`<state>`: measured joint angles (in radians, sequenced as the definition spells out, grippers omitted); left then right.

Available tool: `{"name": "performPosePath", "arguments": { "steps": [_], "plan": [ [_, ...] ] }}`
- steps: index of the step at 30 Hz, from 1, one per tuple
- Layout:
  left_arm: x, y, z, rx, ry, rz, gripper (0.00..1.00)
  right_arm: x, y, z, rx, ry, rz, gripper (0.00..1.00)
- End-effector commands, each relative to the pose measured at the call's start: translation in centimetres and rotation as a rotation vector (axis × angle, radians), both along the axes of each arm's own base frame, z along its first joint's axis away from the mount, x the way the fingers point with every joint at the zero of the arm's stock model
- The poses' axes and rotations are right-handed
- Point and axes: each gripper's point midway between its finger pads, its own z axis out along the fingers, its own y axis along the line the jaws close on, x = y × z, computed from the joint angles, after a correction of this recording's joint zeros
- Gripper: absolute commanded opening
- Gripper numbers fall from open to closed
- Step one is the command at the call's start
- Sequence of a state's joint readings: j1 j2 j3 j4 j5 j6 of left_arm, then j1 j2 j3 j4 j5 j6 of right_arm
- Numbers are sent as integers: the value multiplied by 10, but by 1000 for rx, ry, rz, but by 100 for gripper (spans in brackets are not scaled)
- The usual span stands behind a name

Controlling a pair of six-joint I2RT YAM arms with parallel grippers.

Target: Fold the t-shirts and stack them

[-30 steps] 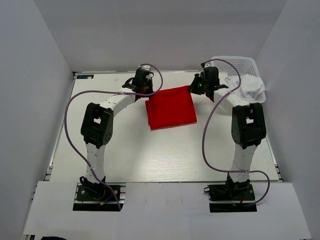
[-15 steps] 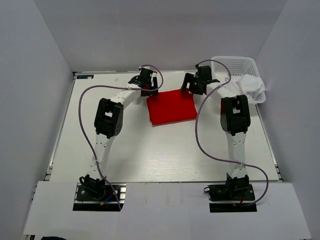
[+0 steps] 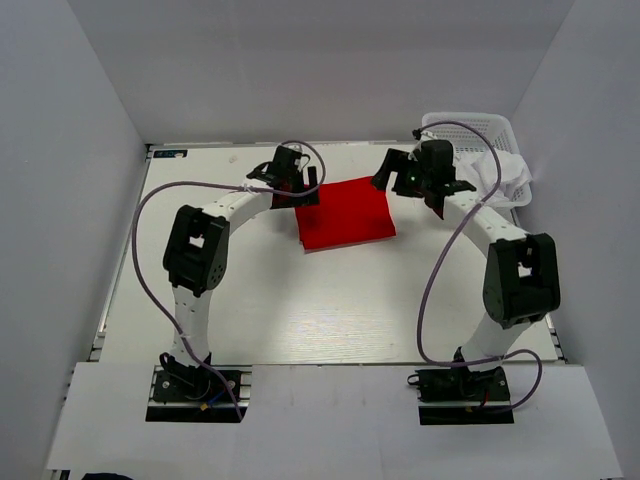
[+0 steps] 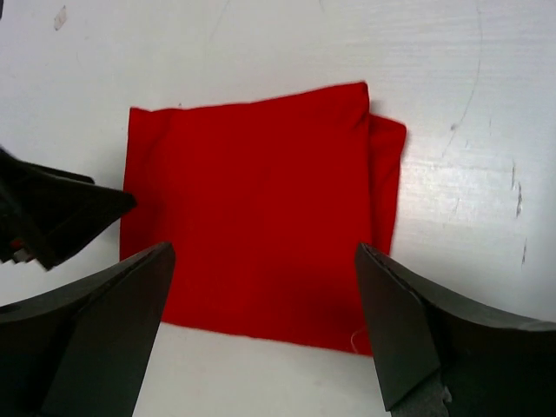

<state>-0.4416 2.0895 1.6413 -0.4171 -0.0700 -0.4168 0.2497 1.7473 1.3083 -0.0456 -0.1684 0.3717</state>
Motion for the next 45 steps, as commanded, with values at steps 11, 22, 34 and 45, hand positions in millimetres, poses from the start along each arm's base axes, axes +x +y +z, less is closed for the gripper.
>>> {"name": "performPosePath", "arguments": {
  "steps": [11, 22, 34, 45],
  "plan": [
    [-26, -12, -52, -13, 120, -61, 38, -63, 1, 16, 86, -46, 66, 90],
    [34, 115, -2, 436, -84, 225, 0, -62, -17, 9, 18, -57, -8, 90],
    [69, 304, 47, 832, -115, 439, 0, -39, -32, 17, -76, -46, -78, 90],
    [124, 386, 43, 868, -115, 556, 0, -17, -46, 14, -161, -20, -149, 90]
  ]
}}
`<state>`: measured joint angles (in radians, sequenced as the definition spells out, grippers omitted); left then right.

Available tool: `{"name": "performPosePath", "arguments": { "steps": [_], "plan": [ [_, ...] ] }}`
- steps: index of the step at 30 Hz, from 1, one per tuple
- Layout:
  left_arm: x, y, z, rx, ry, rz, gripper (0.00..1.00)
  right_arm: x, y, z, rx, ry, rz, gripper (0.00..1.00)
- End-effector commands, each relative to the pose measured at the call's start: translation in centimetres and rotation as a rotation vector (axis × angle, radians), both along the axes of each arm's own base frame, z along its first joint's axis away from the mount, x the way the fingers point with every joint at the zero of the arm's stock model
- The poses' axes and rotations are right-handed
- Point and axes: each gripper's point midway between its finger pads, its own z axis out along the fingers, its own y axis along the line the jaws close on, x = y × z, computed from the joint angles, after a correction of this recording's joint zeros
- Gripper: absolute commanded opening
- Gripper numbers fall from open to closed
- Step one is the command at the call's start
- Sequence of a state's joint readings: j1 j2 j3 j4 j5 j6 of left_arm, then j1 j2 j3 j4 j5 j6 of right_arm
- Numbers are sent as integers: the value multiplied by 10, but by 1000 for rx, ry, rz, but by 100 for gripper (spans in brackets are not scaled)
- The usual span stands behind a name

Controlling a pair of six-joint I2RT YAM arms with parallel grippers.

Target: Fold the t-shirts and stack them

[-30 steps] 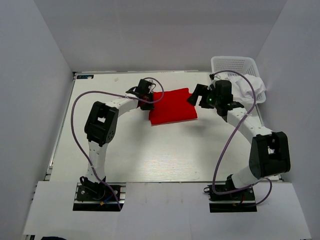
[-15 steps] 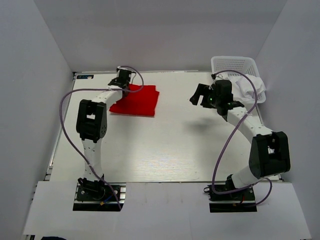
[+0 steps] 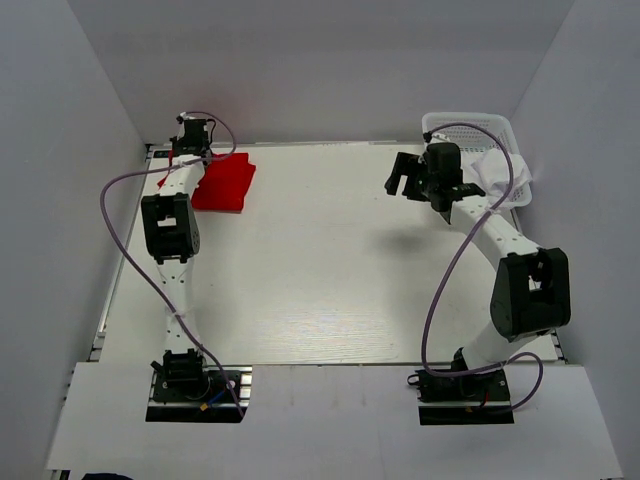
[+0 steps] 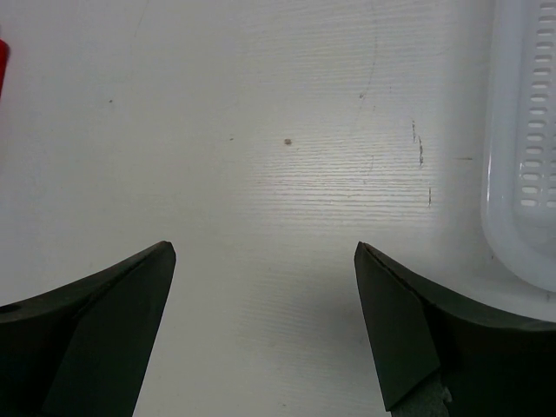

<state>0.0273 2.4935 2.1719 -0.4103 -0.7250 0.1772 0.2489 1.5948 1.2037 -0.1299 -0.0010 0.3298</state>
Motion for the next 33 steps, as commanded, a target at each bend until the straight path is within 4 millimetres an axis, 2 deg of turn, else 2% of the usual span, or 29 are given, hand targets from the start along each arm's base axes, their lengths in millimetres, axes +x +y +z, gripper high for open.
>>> {"name": "performPosePath", "arguments": {
  "steps": [1, 2, 6, 8, 9, 10, 11, 12, 13, 14, 15, 16, 17, 18, 19, 20, 21, 22, 23, 24, 25, 26, 27, 28, 29, 30, 31, 32, 33],
  "plan": [
    [3, 13, 31, 32, -44, 8, 0, 16, -8, 14, -36, -22, -31, 90],
    [3, 18, 38, 34, -63, 18, 0, 16, -6, 10, -34, -6, -26, 90],
    [2, 31, 39, 24, -88, 48, 0, 18, -3, 10, -25, 2, -26, 90],
    [3, 40, 48, 42, -110, 79, 0, 17, -3, 10, -26, 2, -25, 90],
    [3, 43, 59, 58, -124, 102, 3, 15, -3, 10, -24, 7, -24, 90],
    [0, 50, 64, 62, -134, 127, 22, 15, -3, 15, -23, -4, -26, 90],
    [-2, 50, 63, 62, -122, 127, 81, 13, -3, 16, -21, -5, -26, 90],
    [-4, 50, 67, 62, -124, 127, 93, 12, -4, 21, -21, -18, -26, 90],
    [-6, 50, 71, 62, -131, 127, 93, 11, -5, 25, -14, -28, -26, 90],
    [-12, 49, 90, 57, -163, 132, 95, 8, -2, 30, -6, -42, -17, 90],
    [-15, 41, 86, 41, -156, 120, 100, 6, 0, 31, 2, -43, -9, 90],
    [-19, 39, 91, 27, -161, 117, 100, 7, -1, 37, 9, -66, -10, 90],
    [-25, 31, 88, 7, -155, 119, 100, 0, 4, 42, 29, -70, 18, 90],
    [-28, 27, 96, -21, -172, 117, 100, -1, 4, 42, 35, -68, 20, 90],
    [-34, 18, 111, -54, -195, 106, 100, -4, 7, 44, 44, -70, 31, 90],
    [-42, 11, 110, -101, -169, 94, 100, -9, 7, 49, 51, -80, 36, 90],
    [-41, -9, 100, -227, -178, 44, 100, -12, 7, 44, 61, -69, 34, 90],
    [-46, -21, 119, -299, -213, 6, 100, -18, 6, 43, 68, -75, 42, 90],
    [-50, -35, 120, -373, -216, -32, 100, -25, 10, 42, 84, -84, 68, 90],
    [-54, -66, 102, -519, -181, -128, 100, -26, 11, 44, 94, -98, 72, 90],
    [-59, -87, 103, -589, -190, -186, 100, -34, 11, 43, 104, -94, 78, 90],
    [-79, -102, 100, -657, -177, -223, 100, -37, 9, 36, 102, -90, 75, 90],
    [-83, -132, 103, -779, -198, -307, 100, -43, 8, 45, 117, -108, 66, 90],
    [-93, -144, 102, -836, -203, -334, 100, -48, 6, 36, 121, -88, 58, 90],
    [-105, -165, 100, -887, -194, -378, 100, -52, 3, 29, 117, -74, 47, 90],
    [-132, -187, 100, -971, -197, -431, 100, -59, 0, 33, 114, -81, 33, 90],
    [-146, -200, 102, -1010, -213, -464, 100, -65, -2, 24, 111, -59, 26, 90],
    [-181, -228, 70, -1095, -130, -514, 100, -69, -3, 16, 110, -61, 24, 90],
    [-185, -242, 84, -1108, -209, -609, 100, -75, -5, 27, 120, -99, 24, 90]
  ]
}}
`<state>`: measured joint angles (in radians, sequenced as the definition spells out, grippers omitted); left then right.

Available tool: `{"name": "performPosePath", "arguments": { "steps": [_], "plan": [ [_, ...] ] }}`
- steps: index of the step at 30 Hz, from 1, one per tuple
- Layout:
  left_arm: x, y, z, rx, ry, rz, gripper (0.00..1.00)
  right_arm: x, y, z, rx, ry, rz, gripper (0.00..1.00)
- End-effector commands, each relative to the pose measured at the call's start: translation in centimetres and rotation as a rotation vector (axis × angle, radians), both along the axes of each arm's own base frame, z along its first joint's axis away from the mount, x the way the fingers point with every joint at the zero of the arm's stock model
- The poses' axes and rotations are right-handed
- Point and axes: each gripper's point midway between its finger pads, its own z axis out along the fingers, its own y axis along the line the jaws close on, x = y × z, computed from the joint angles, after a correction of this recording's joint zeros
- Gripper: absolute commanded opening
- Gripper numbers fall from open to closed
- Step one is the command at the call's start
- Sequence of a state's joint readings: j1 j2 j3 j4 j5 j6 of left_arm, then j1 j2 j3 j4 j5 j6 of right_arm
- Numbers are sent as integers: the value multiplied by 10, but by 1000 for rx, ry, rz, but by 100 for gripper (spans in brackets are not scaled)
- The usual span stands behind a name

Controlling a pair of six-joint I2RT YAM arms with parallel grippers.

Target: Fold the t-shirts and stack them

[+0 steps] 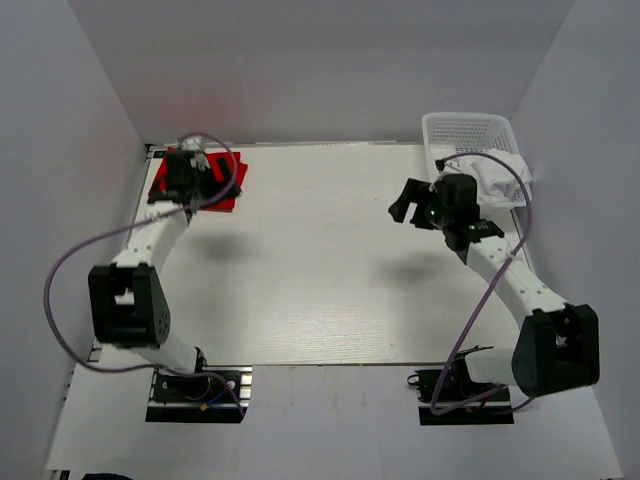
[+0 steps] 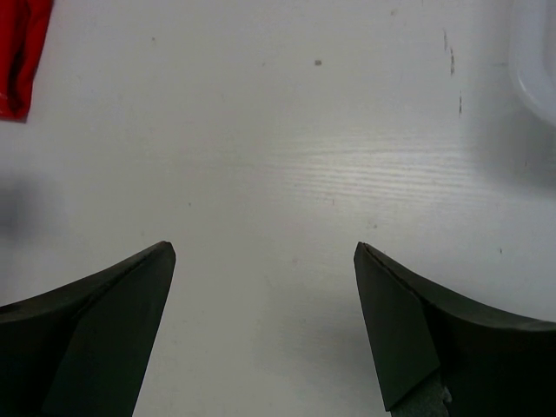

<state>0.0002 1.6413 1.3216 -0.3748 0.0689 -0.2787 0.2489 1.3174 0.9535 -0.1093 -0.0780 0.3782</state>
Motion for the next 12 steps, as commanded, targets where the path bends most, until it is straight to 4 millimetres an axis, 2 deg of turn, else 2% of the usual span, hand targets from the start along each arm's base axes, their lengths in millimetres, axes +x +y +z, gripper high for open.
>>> {"name": "performPosePath", "arguments": {
  "steps": [1, 2, 3, 4, 5, 7, 8, 9, 12],
  "plan": [
    [-55, -90, 3, -308, -89, -266, 100, -16, -5, 2, 29, -54, -17, 90],
    [-78, -100, -4, -330, -82, -291, 100, -25, -8, -5, 37, -58, -22, 90],
    [-83, -102, -8, -327, -75, -280, 100, -22, -5, -1, 56, -102, -17, 90],
    [-91, -100, -15, -334, -36, -257, 100, -28, -6, 0, 77, -134, -24, 90],
    [-98, -104, -17, -334, -26, -269, 100, -35, -7, -15, 85, -111, -28, 90],
    [-104, -108, -12, -334, -53, -284, 100, -42, -6, -22, 108, -131, -27, 90],
    [-108, -102, -19, -316, -50, -255, 100, -42, -6, -22, 109, -137, -23, 90],
    [-107, -97, -9, -299, -91, -234, 100, -42, -6, -21, 112, -143, -20, 90],
    [-106, -81, -12, -232, -94, -169, 100, -41, -1, -21, 114, -139, 7, 90]
  ]
}}
